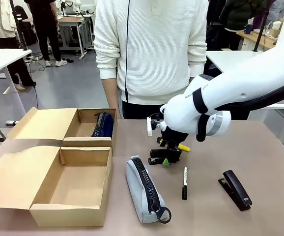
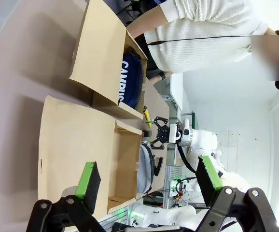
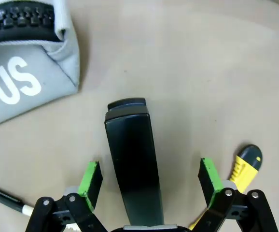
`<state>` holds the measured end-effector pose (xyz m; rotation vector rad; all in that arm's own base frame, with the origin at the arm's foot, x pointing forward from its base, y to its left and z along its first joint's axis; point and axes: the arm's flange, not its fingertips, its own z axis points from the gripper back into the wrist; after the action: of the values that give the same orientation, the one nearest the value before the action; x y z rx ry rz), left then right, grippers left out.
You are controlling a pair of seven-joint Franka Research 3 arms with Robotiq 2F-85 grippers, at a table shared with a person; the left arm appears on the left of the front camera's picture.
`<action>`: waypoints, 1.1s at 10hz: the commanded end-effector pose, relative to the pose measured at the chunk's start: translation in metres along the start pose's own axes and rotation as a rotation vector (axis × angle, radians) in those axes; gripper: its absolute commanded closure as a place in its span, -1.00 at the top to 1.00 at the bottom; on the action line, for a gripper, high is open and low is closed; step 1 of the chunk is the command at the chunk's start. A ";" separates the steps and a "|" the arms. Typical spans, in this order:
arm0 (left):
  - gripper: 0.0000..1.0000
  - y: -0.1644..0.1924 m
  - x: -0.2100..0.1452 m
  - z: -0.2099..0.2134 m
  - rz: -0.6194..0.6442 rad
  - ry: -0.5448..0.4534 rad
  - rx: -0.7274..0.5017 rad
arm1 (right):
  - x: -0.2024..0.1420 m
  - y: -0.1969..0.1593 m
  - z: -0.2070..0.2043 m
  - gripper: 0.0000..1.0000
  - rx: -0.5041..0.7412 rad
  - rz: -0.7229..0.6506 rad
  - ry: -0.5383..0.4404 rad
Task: Place items inside the box.
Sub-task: Pick up a Pencil pouch or Stapler and place it inside the Mailer Box closest to the robot.
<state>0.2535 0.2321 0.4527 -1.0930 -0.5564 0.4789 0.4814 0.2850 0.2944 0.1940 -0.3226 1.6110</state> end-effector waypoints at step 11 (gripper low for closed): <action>1.00 0.000 0.000 0.000 -0.016 -0.009 -0.023 | 0.002 0.000 -0.004 -1.00 0.111 -0.005 0.076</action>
<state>0.2535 0.2321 0.4527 -1.0930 -0.5565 0.4789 0.4836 0.2887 0.2986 0.2228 -0.2114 1.6291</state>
